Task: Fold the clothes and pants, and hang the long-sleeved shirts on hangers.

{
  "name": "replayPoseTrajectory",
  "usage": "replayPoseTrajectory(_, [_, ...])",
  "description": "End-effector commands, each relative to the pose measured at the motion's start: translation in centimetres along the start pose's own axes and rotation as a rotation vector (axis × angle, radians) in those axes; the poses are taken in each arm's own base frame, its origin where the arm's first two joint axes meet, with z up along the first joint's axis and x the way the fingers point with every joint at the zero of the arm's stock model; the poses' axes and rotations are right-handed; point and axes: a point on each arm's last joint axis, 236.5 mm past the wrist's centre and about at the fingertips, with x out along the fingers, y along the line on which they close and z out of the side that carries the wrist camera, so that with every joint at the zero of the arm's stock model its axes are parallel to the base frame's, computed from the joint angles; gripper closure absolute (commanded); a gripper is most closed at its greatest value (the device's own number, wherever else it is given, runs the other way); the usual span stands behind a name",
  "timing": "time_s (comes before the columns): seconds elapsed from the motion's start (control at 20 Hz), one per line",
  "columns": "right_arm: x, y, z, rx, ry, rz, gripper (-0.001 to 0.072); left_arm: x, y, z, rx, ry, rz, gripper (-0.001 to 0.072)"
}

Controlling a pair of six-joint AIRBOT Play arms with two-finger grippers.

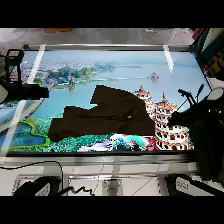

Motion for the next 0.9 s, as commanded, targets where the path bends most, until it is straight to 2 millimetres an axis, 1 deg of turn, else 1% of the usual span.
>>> replayPoseTrajectory(0.0, [5.3,-1.8,0.5,0.146,-0.13,0.089,0.0326,0.0,0.0,0.0,0.0,0.0,0.0,0.0699])
replayPoseTrajectory(0.15, [7.4,-3.8,1.3,0.264,-0.214,0.048,0.0326,0.0,0.0,0.0,0.0,0.001,0.0,0.0698])
replayPoseTrajectory(0.25, [7.9,-4.4,1.6,0.275,-0.246,0.037,0.0326,0.0,0.0,0.0,0.0,0.001,0.0,0.0698])
replayPoseTrajectory(0.35, [7.7,-3.0,2.2,0.156,-0.269,0.08,0.0326,0.1,0.0,0.0,0.0,0.001,0.0,0.0698])
replayPoseTrajectory(0.55, [7.3,-1.5,3.9,0.098,-0.337,0.13,0.0326,0.1,0.0,0.0,0.0,0.0,0.0,0.0698])
replayPoseTrajectory(0.7, [8.4,0.4,4.4,-0.007,-0.329,0.109,0.0326,0.1,0.0,0.0,0.0,0.0,0.0,0.0698])
replayPoseTrajectory(0.8, [8.9,0.6,5.5,-0.048,-0.358,0.055,0.0326,0.1,0.0,0.0,0.0,0.0,0.0,0.0698])
replayPoseTrajectory(0.85, [9.3,0.8,5.7,-0.053,-0.359,0.051,0.0326,0.1,0.0,0.0,0.001,0.0,0.0,0.0698])
